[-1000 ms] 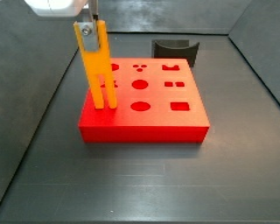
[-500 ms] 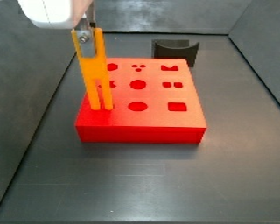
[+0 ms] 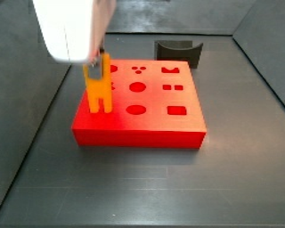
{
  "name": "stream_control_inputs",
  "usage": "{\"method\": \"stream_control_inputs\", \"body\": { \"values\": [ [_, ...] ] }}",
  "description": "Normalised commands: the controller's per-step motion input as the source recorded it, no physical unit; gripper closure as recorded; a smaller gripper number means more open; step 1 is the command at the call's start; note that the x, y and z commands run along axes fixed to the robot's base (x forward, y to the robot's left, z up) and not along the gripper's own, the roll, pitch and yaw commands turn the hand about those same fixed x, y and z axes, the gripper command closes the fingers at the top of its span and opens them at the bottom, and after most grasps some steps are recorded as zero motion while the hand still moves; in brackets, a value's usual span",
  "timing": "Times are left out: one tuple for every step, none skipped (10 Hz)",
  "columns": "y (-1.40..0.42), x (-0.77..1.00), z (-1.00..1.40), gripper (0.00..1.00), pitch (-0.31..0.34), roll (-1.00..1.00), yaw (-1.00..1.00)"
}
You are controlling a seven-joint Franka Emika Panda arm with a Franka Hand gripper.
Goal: Insert the square-circle object.
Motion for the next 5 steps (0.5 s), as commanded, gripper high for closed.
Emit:
{"method": "stream_control_inputs", "body": {
  "values": [
    [-0.39, -0.04, -0.96, 1.0, -0.033, 0.21, -0.08],
    [-0.47, -0.02, -1.0, 1.0, -0.077, 0.18, -0.04],
    [-0.43, 0.0, -0.96, 1.0, -0.114, 0.17, 0.0],
    [0.0, 0.0, -0.02, 1.0, 0.0, 0.0, 0.0],
    [0.0, 0.0, 0.0, 1.0, 0.0, 0.0, 0.0]
  ]
}}
